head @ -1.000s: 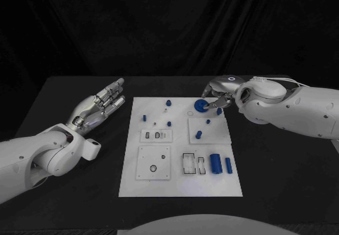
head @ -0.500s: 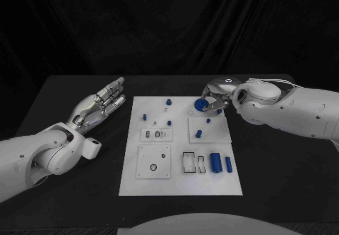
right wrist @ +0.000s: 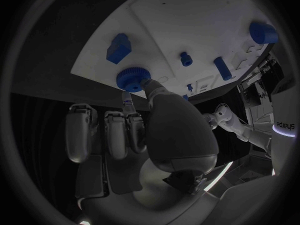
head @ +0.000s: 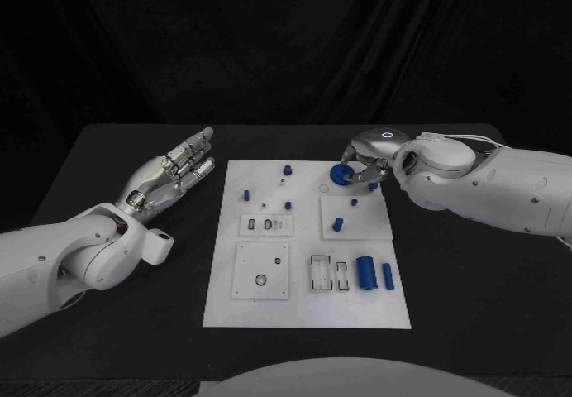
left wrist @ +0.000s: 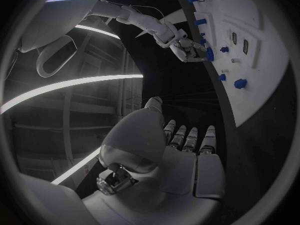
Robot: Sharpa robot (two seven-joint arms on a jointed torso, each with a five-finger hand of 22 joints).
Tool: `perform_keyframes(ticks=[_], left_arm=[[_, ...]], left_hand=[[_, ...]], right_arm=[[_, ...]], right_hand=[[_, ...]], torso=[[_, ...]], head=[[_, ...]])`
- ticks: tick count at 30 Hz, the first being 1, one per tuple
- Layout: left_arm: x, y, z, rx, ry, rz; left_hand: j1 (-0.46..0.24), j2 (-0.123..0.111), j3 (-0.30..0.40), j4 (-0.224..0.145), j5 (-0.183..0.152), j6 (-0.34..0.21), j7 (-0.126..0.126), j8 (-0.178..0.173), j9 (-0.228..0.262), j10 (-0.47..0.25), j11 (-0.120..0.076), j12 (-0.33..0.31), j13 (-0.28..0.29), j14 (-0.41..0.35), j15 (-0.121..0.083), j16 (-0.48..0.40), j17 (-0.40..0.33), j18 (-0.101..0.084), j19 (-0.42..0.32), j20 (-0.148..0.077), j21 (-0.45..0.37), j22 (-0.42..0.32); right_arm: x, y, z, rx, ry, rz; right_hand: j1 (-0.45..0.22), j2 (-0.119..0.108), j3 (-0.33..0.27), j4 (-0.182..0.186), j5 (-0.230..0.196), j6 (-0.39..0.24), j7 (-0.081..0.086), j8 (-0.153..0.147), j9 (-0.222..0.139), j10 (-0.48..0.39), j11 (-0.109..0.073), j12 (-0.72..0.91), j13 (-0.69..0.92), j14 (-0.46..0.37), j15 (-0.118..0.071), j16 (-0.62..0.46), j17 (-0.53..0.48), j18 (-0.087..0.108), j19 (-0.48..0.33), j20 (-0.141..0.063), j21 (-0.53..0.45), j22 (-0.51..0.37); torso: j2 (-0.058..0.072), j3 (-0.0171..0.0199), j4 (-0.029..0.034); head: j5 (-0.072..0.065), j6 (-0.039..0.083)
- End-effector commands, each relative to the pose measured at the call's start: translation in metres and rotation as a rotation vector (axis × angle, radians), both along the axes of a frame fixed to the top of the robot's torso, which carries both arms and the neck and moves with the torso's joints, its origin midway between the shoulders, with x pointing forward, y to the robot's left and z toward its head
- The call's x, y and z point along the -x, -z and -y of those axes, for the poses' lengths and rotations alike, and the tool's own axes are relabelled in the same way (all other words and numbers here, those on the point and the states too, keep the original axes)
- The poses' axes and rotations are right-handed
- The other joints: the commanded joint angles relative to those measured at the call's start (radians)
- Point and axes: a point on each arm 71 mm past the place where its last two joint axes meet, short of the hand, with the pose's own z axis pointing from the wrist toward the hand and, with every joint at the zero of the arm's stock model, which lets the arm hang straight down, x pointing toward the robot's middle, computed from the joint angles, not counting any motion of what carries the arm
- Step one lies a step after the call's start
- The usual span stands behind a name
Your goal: Assemble the parts on the task board
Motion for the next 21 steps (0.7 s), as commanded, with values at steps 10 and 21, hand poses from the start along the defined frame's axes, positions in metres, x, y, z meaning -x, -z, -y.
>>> perform_keyframes(ticks=[10, 21], left_arm=[[-0.0004, -0.0020, 0.0021, 0.010, 0.018, 0.005], [-0.0006, -0.0018, 0.0022, 0.009, 0.018, 0.003]], left_hand=[[0.011, 0.005, 0.004, -0.008, 0.015, 0.010, 0.009, 0.002, 0.002, 0.003, 0.016, 0.008, 0.002, 0.001, 0.008, -0.004, -0.001, 0.010, 0.003, 0.010, 0.006, 0.002], [0.012, 0.006, 0.005, -0.009, 0.020, 0.012, 0.012, 0.002, 0.002, 0.003, 0.017, 0.009, 0.002, 0.001, 0.009, -0.004, -0.001, 0.010, 0.003, 0.011, 0.007, 0.002]], right_arm=[[0.0031, 0.0059, 0.0045, 0.009, -0.002, 0.000], [0.0047, 0.0023, 0.0062, -0.020, -0.003, 0.039]], right_hand=[[-0.035, -0.001, 0.015, 0.005, -0.026, 0.031, -0.001, 0.009, 0.009, 0.108, 0.005, 0.002, 0.261, 0.105, 0.001, 0.003, 0.263, -0.008, -0.008, 0.004, -0.010, 0.163], [-0.059, -0.014, 0.012, 0.001, -0.133, 0.008, 0.001, -0.011, 0.013, 0.108, 0.003, 0.002, 0.261, 0.105, 0.000, 0.003, 0.263, -0.008, -0.005, 0.005, -0.010, 0.167]], torso=[[-0.001, -0.0006, -0.0022], [-0.001, 0.0007, 0.0002]], head=[[0.003, 0.003], [0.001, 0.008]])
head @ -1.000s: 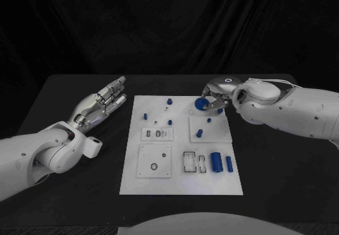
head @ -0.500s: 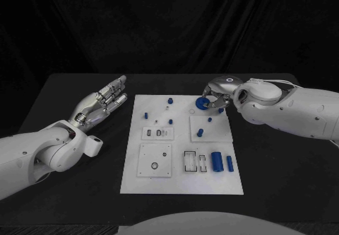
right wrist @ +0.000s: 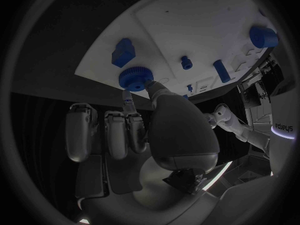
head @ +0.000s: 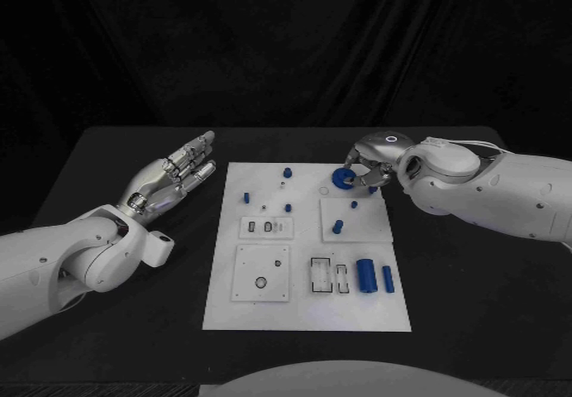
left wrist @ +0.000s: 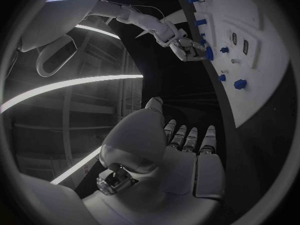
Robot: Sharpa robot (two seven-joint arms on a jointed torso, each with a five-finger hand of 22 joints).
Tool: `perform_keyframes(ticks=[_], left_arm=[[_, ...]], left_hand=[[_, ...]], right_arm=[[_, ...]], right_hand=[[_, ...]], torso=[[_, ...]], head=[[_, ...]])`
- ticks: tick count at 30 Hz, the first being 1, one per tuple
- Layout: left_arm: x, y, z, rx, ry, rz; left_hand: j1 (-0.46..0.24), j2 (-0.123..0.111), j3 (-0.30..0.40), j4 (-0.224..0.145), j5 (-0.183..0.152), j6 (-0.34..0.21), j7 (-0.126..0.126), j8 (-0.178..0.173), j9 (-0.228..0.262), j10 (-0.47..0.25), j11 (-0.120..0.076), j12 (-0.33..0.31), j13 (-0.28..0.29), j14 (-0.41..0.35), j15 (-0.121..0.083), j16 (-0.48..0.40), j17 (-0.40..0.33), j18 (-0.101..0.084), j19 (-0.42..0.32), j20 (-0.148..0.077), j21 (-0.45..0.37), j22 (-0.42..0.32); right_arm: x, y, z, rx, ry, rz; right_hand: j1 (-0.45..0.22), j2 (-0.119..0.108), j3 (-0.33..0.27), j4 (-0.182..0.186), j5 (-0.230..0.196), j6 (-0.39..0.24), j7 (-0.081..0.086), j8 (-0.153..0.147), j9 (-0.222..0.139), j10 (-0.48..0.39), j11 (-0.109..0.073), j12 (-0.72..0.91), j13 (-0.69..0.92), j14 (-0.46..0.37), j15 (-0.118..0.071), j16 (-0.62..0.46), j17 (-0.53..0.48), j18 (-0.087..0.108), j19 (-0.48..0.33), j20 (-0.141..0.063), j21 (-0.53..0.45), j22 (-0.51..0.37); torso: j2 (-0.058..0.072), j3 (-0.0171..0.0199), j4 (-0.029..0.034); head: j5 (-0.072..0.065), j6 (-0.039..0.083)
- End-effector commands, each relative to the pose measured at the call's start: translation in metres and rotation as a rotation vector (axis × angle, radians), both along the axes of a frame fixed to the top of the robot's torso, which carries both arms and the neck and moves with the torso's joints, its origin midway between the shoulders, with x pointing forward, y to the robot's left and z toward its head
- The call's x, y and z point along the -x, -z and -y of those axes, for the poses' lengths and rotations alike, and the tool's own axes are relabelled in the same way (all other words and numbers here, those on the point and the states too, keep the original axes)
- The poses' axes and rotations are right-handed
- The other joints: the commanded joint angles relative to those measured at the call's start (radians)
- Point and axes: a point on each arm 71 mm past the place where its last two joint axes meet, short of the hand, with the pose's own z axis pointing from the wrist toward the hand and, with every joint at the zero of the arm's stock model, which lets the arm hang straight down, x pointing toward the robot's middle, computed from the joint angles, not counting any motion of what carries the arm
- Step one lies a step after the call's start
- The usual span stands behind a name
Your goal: Assemble the parts on the task board
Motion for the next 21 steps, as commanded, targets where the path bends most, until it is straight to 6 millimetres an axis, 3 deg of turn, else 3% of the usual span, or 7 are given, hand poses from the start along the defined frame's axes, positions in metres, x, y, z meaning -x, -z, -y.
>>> perform_keyframes(ticks=[1, 7, 21], left_arm=[[-0.0002, -0.0022, 0.0022, 0.010, 0.015, 0.007], [-0.0004, -0.0019, 0.0021, 0.009, 0.016, 0.004], [-0.0008, -0.0015, 0.0031, 0.008, 0.019, -0.001]], left_hand=[[0.007, 0.001, 0.002, -0.006, 0.004, 0.003, 0.003, 0.003, 0.001, 0.000, 0.007, 0.004, 0.001, 0.001, 0.009, -0.004, -0.001, 0.010, 0.000, 0.008, 0.007, 0.001], [0.008, 0.001, 0.002, -0.007, 0.006, 0.003, 0.004, 0.002, 0.001, 0.000, 0.007, 0.004, 0.001, 0.001, 0.009, -0.004, -0.001, 0.010, 0.000, 0.008, 0.007, 0.001], [0.009, 0.001, 0.003, -0.008, 0.007, 0.003, 0.004, 0.002, 0.001, -0.001, 0.008, 0.004, 0.001, 0.001, 0.009, -0.004, -0.001, 0.010, 0.000, 0.008, 0.007, 0.001]], right_arm=[[0.0014, 0.0005, -0.0004, -0.011, -0.003, 0.024], [0.0011, 0.0005, 0.0003, -0.011, 0.005, 0.024], [-0.0008, 0.0028, 0.0020, 0.011, 0.024, 0.001]], right_hand=[[0.006, -0.011, -0.001, -0.015, -0.031, -0.024, 0.000, -0.008, -0.003, 0.108, 0.002, 0.002, 0.262, 0.105, -0.001, 0.003, 0.263, -0.009, -0.001, 0.000, -0.004, 0.168], [0.008, -0.016, -0.006, -0.026, -0.072, -0.053, -0.002, -0.009, -0.004, 0.108, -0.002, 0.002, 0.262, 0.105, -0.004, 0.003, 0.263, -0.008, -0.002, -0.003, -0.008, 0.168], [0.017, -0.018, -0.010, -0.040, -0.099, -0.089, 0.001, -0.009, -0.010, 0.108, 0.000, 0.002, 0.262, 0.105, -0.003, 0.003, 0.263, -0.007, -0.004, -0.003, -0.014, 0.167]], torso=[[-0.001, 0.0001, 0.0008], [0.000, -0.0004, 0.0004], [0.000, -0.0003, 0.0013]], head=[[0.001, 0.000], [0.004, -0.001], [0.003, -0.001]])
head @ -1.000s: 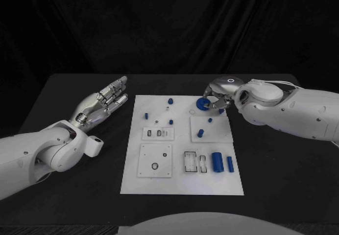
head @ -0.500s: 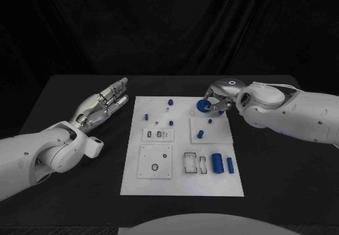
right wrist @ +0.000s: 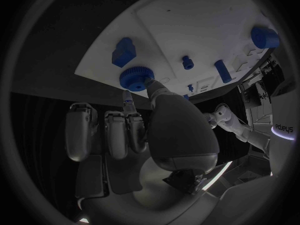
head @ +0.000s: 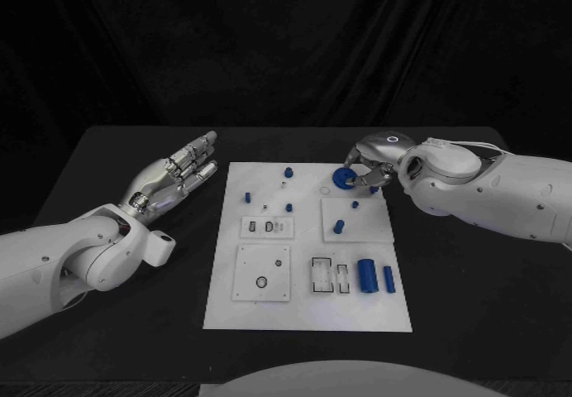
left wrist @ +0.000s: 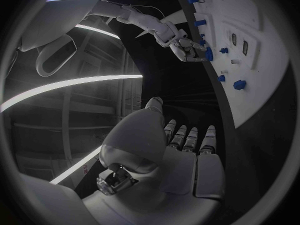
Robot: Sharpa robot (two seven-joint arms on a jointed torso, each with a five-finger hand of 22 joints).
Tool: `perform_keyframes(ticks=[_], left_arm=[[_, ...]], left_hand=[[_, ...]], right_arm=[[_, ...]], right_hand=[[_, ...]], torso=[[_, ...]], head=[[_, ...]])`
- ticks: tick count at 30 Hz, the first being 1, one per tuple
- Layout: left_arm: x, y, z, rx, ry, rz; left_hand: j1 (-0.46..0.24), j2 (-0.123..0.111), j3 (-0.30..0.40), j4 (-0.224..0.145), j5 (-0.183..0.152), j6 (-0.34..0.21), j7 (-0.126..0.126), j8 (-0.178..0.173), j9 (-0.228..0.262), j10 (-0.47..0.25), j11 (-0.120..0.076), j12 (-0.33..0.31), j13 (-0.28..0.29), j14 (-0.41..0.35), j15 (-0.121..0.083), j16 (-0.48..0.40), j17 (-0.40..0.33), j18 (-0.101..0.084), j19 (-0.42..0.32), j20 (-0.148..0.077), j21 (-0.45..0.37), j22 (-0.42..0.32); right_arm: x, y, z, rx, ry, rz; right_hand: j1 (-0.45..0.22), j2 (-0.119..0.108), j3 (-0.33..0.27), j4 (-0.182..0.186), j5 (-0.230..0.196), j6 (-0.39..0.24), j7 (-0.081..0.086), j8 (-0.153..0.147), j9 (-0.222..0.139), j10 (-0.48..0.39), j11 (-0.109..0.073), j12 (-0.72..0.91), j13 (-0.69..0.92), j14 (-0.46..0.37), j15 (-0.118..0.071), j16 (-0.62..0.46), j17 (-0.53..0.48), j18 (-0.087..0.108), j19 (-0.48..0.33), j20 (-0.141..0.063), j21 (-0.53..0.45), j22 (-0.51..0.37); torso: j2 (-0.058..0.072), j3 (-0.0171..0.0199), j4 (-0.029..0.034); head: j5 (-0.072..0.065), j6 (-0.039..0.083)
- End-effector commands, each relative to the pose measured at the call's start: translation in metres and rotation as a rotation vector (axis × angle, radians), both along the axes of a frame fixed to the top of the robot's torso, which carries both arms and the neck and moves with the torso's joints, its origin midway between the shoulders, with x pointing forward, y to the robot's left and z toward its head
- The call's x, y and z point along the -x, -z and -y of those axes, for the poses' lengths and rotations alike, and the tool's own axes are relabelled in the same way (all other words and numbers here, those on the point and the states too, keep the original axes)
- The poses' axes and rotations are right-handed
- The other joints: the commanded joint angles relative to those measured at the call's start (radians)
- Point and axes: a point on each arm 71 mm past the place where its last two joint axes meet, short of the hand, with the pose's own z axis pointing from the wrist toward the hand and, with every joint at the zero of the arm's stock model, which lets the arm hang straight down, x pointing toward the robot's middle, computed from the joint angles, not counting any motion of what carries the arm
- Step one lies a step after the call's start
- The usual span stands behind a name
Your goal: Assemble the parts on the task board
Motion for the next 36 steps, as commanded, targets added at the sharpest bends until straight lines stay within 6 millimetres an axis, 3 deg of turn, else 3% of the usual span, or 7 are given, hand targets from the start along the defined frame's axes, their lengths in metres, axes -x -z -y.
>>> perform_keyframes(ticks=[1, 23, 28, 32, 33, 34, 36], left_arm=[[-0.0003, -0.0020, 0.0022, 0.009, 0.015, 0.005], [-0.0011, -0.0012, 0.0044, 0.009, 0.025, -0.003], [-0.0010, -0.0011, 0.0041, 0.009, 0.025, -0.005], [-0.0010, -0.0011, 0.0033, 0.008, 0.024, -0.005], [-0.0010, -0.0011, 0.0031, 0.008, 0.024, -0.005], [-0.0011, -0.0010, 0.0030, 0.008, 0.024, -0.005], [-0.0011, -0.0010, 0.0026, 0.008, 0.023, -0.005]], left_hand=[[0.009, 0.001, 0.000, -0.005, 0.003, 0.003, 0.004, 0.002, 0.001, -0.001, 0.008, 0.004, 0.001, -0.002, 0.005, -0.004, -0.001, 0.010, 0.000, 0.008, 0.007, 0.001], [0.009, 0.002, 0.000, -0.006, 0.005, 0.005, 0.006, 0.003, 0.001, -0.001, 0.010, 0.004, 0.001, -0.002, 0.007, -0.004, -0.001, 0.010, 0.001, 0.009, 0.007, 0.002], [0.010, 0.002, 0.001, -0.007, 0.006, 0.006, 0.008, 0.003, 0.001, 0.000, 0.012, 0.005, 0.001, -0.002, 0.008, -0.004, -0.001, 0.010, 0.002, 0.010, 0.008, 0.002], [0.011, 0.003, 0.002, -0.008, 0.007, 0.008, 0.010, 0.003, 0.001, 0.000, 0.014, 0.006, 0.001, -0.002, 0.010, -0.004, -0.001, 0.011, 0.003, 0.012, 0.009, 0.003], [0.011, 0.004, 0.003, -0.009, 0.007, 0.008, 0.012, 0.003, 0.001, 0.001, 0.015, 0.006, 0.002, -0.002, 0.011, -0.004, -0.001, 0.011, 0.005, 0.013, 0.010, 0.003], [0.012, 0.004, 0.003, -0.010, 0.008, 0.009, 0.013, 0.003, 0.001, 0.001, 0.016, 0.007, 0.002, -0.002, 0.013, -0.004, -0.001, 0.011, 0.006, 0.014, 0.011, 0.004], [0.012, 0.004, 0.004, -0.010, 0.008, 0.009, 0.014, 0.003, 0.001, 0.002, 0.018, 0.008, 0.002, -0.002, 0.013, -0.004, -0.001, 0.011, 0.008, 0.015, 0.013, 0.005]], right_arm=[[-0.0004, 0.0020, 0.0012, 0.014, 0.018, -0.007], [-0.0011, 0.0070, -0.0040, 0.033, 0.008, -0.037], [-0.0005, 0.0093, -0.0042, 0.038, 0.006, -0.048], [-0.0001, 0.0095, -0.0045, 0.033, -0.001, -0.043], [0.0000, 0.0093, -0.0046, 0.031, -0.003, -0.041], [0.0001, 0.0092, -0.0047, 0.029, -0.005, -0.039], [0.0004, 0.0088, -0.0049, 0.025, -0.009, -0.034]], right_hand=[[0.009, -0.006, -0.001, -0.013, -0.004, -0.012, 0.001, -0.004, -0.001, 0.108, 0.000, 0.002, 0.262, 0.105, -0.003, 0.003, 0.263, -0.007, -0.004, -0.003, -0.004, 0.167], [0.068, -0.007, 0.004, -0.068, 0.000, 0.088, -0.009, 0.054, 0.045, 0.108, -0.004, 0.002, 0.262, 0.105, -0.006, 0.003, 0.263, -0.007, -0.002, -0.005, -0.008, 0.172], [0.085, -0.006, 0.012, -0.083, 0.041, 0.099, -0.012, 0.061, 0.056, 0.108, -0.006, 0.002, 0.262, 0.105, -0.008, 0.003, 0.263, -0.007, -0.001, -0.007, -0.009, 0.173], [0.102, -0.007, 0.024, -0.100, 0.104, 0.115, -0.012, 0.070, 0.070, 0.108, -0.001, 0.002, 0.262, 0.105, -0.005, 0.003, 0.263, -0.008, 0.000, -0.006, -0.010, 0.175], [0.105, -0.007, 0.029, -0.105, 0.134, 0.123, -0.011, 0.074, 0.075, 0.108, 0.001, 0.002, 0.262, 0.105, -0.003, 0.003, 0.263, -0.008, 0.001, -0.005, -0.009, 0.176], [0.106, -0.010, 0.041, -0.111, 0.218, 0.143, -0.010, 0.085, 0.086, 0.108, 0.006, 0.002, 0.262, 0.105, 0.000, 0.003, 0.263, -0.009, 0.006, -0.003, -0.004, 0.180], [0.103, -0.011, 0.048, -0.112, 0.251, 0.150, -0.011, 0.087, 0.092, 0.108, 0.006, 0.002, 0.262, 0.105, 0.000, 0.003, 0.263, -0.010, 0.008, -0.001, -0.001, 0.182]], torso=[[0.000, -0.0005, 0.0000], [0.001, -0.0001, -0.0006], [0.000, -0.0004, -0.0005], [0.000, -0.0006, -0.0006], [0.000, -0.0007, -0.0005], [0.000, -0.0007, -0.0003], [0.000, -0.0009, 0.0002]], head=[[-0.001, -0.001], [-0.001, -0.009], [0.002, -0.014], [0.009, -0.013], [0.011, -0.012], [0.012, -0.011], [0.014, -0.009]])
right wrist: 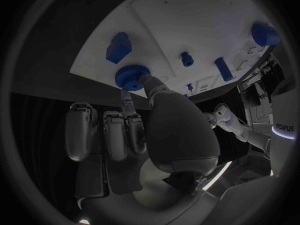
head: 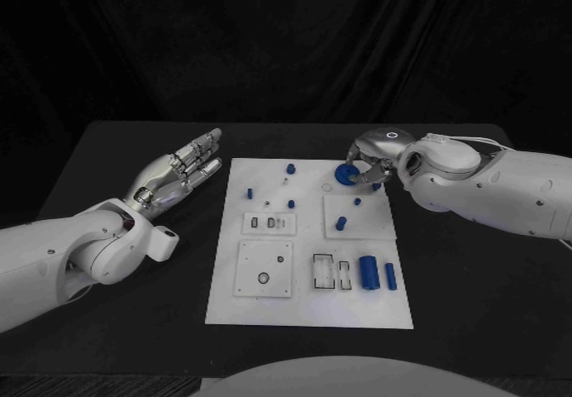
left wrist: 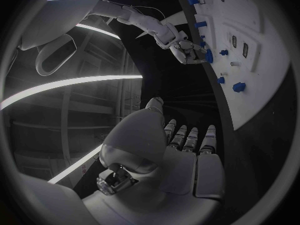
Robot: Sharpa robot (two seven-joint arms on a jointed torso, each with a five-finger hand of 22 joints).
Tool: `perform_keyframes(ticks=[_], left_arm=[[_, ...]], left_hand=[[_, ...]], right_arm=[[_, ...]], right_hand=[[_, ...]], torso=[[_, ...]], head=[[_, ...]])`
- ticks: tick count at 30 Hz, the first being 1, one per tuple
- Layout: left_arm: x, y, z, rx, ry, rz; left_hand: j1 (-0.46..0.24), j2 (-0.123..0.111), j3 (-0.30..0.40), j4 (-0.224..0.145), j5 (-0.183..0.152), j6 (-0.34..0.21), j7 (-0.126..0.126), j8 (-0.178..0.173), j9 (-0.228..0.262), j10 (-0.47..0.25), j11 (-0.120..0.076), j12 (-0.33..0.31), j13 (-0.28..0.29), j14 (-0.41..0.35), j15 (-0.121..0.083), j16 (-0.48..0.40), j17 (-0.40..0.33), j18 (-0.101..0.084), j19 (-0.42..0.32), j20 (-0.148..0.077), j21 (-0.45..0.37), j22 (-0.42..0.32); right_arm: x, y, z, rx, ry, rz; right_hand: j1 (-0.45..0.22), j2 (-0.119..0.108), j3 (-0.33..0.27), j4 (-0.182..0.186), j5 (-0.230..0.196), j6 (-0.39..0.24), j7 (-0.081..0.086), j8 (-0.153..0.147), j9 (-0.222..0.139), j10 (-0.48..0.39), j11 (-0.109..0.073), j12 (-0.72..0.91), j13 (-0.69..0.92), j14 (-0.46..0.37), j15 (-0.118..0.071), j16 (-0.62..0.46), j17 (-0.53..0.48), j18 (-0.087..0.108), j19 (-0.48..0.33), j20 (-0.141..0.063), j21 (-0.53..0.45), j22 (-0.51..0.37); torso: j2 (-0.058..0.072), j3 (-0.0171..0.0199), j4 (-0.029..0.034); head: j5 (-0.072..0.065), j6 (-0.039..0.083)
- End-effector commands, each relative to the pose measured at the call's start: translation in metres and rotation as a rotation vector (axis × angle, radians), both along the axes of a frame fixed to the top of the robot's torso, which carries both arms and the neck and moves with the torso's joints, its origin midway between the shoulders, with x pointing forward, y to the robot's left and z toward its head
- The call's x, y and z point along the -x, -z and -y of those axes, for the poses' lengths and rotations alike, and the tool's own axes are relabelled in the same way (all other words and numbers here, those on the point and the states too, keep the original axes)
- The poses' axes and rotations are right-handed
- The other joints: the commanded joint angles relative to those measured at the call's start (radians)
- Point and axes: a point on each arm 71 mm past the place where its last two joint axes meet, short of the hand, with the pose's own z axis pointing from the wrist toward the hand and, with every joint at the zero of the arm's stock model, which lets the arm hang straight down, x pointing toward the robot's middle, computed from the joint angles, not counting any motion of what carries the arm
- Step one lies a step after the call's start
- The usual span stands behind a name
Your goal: Assemble the parts on the task board
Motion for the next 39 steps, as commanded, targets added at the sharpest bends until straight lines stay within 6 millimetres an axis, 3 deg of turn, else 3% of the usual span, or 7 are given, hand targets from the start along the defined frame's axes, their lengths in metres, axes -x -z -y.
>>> perform_keyframes(ticks=[1, 7, 13, 23, 32, 39], left_arm=[[0.000, -0.002, 0.001, 0.009, 0.012, 0.007], [0.000, -0.002, -0.001, 0.009, 0.009, 0.008], [0.000, -0.002, -0.001, 0.007, 0.005, 0.009], [-0.001, -0.002, -0.002, 0.006, 0.004, 0.008], [-0.001, -0.002, 0.000, 0.005, 0.008, 0.006], [-0.002, -0.001, 0.002, 0.007, 0.014, 0.005]], left_hand=[[0.008, 0.001, 0.000, -0.007, 0.004, 0.002, 0.007, 0.003, 0.001, -0.001, 0.008, 0.005, 0.001, -0.002, 0.006, -0.004, -0.001, 0.011, 0.001, 0.008, 0.005, 0.002], [0.009, 0.001, 0.000, -0.007, 0.005, 0.002, 0.008, 0.003, 0.001, -0.001, 0.009, 0.005, 0.001, -0.002, 0.006, -0.004, -0.001, 0.012, 0.002, 0.009, 0.006, 0.002], [0.009, 0.001, 0.000, -0.008, 0.005, 0.002, 0.008, 0.003, 0.001, -0.001, 0.010, 0.006, 0.001, -0.002, 0.007, -0.004, -0.001, 0.012, 0.003, 0.010, 0.006, 0.002], [0.009, 0.000, 0.000, -0.008, 0.006, 0.002, 0.008, 0.002, 0.001, 0.000, 0.012, 0.007, 0.002, -0.002, 0.007, -0.004, -0.001, 0.012, 0.003, 0.010, 0.006, 0.002], [0.009, 0.000, 0.000, -0.009, 0.006, 0.002, 0.008, 0.002, 0.001, 0.001, 0.014, 0.009, 0.002, -0.002, 0.007, -0.004, -0.001, 0.012, 0.003, 0.011, 0.007, 0.002], [0.009, 0.000, 0.000, -0.009, 0.006, 0.002, 0.008, 0.002, 0.001, 0.001, 0.014, 0.009, 0.002, -0.002, 0.007, -0.004, -0.001, 0.012, 0.003, 0.011, 0.007, 0.002]], right_arm=[[0.003, 0.009, 0.002, 0.020, 0.000, -0.023], [0.006, 0.007, 0.003, 0.004, -0.011, -0.009], [0.011, 0.001, 0.001, -0.016, -0.023, 0.001], [0.017, -0.009, -0.009, -0.036, -0.054, 0.013], [0.019, -0.010, -0.024, -0.050, -0.083, -0.003], [0.016, -0.008, -0.035, -0.040, -0.096, -0.016]], right_hand=[[0.009, 0.003, 0.020, -0.012, 0.032, 0.038, -0.023, 0.023, 0.050, 0.108, 0.006, 0.003, 0.262, 0.105, 0.000, 0.003, 0.263, -0.010, 0.008, -0.001, 0.003, 0.183], [-0.011, -0.003, 0.037, -0.007, 0.107, 0.042, -0.026, 0.024, 0.063, 0.108, 0.002, 0.003, 0.262, 0.105, -0.003, 0.003, 0.263, -0.012, 0.015, -0.003, 0.009, 0.189], [-0.024, -0.005, 0.045, -0.001, 0.123, 0.036, -0.025, 0.018, 0.065, 0.108, 0.002, 0.003, 0.262, 0.105, -0.003, 0.003, 0.263, -0.013, 0.019, -0.004, 0.013, 0.191], [-0.044, -0.012, 0.049, 0.011, 0.108, 0.030, -0.024, 0.009, 0.065, 0.108, 0.003, 0.003, 0.262, 0.105, -0.002, 0.003, 0.263, -0.014, 0.021, -0.003, 0.015, 0.194], [-0.052, -0.014, 0.052, 0.017, 0.090, 0.026, -0.023, 0.003, 0.064, 0.108, 0.004, 0.003, 0.262, 0.105, -0.002, 0.003, 0.263, -0.015, 0.023, -0.003, 0.016, 0.195], [-0.052, -0.015, 0.055, 0.017, 0.082, 0.021, -0.022, -0.002, 0.062, 0.108, 0.005, 0.003, 0.262, 0.105, -0.001, 0.003, 0.263, -0.014, 0.022, -0.003, 0.014, 0.195]], torso=[[0.000, -0.0005, 0.0009], [0.000, -0.0007, -0.0011], [-0.001, -0.0007, -0.0004], [-0.001, -0.0008, 0.0013], [-0.001, -0.0005, 0.0010], [0.000, 0.0006, 0.0008]], head=[[0.003, 0.005], [0.010, 0.007], [0.014, 0.010], [0.012, 0.014], [0.016, 0.029], [0.016, 0.029]])
